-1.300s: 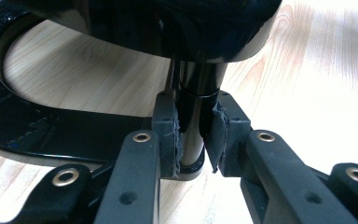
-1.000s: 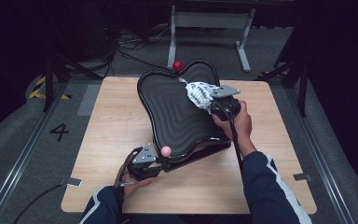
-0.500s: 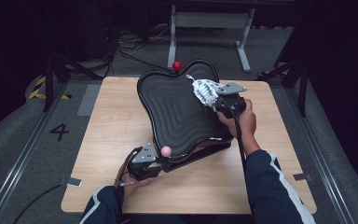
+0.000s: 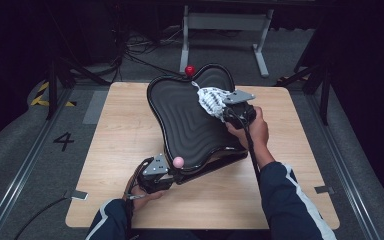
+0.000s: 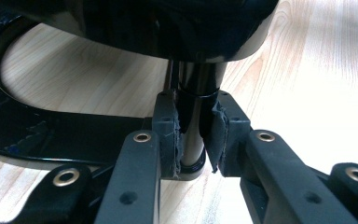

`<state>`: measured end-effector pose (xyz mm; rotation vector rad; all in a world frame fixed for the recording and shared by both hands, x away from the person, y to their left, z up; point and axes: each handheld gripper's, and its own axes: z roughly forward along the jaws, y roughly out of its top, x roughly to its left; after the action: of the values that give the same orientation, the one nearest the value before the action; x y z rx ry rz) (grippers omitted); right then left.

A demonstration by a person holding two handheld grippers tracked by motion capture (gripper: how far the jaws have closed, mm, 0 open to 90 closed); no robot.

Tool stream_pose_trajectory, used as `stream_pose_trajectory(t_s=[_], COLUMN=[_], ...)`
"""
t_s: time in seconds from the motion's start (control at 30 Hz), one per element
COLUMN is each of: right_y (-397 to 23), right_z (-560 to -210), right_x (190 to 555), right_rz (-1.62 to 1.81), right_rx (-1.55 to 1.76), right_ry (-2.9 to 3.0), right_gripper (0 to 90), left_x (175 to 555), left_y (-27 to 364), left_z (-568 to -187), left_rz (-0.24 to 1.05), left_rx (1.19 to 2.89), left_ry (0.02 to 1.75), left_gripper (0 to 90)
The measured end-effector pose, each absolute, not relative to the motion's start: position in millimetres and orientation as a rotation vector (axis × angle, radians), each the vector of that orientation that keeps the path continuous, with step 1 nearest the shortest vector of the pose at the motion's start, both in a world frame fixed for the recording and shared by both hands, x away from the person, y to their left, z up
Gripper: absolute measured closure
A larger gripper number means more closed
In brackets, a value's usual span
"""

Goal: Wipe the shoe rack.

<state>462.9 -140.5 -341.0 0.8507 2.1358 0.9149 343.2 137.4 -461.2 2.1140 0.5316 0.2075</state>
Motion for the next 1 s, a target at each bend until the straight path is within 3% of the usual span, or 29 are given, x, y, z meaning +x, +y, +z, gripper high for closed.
stream_pose_trajectory(t_s=[1.0], right_y=[-68.6], right_z=[-337.6], right_x=[438.3], right_rz=[0.998], right_rx=[0.616], right_ry=[2.267], right_gripper=[80.0], left_x=[343.3], left_y=[136.7], left_z=[-463.2], left_rz=[0.19], left_rx=[2.095], left_ry=[0.533], left_gripper=[74.0])
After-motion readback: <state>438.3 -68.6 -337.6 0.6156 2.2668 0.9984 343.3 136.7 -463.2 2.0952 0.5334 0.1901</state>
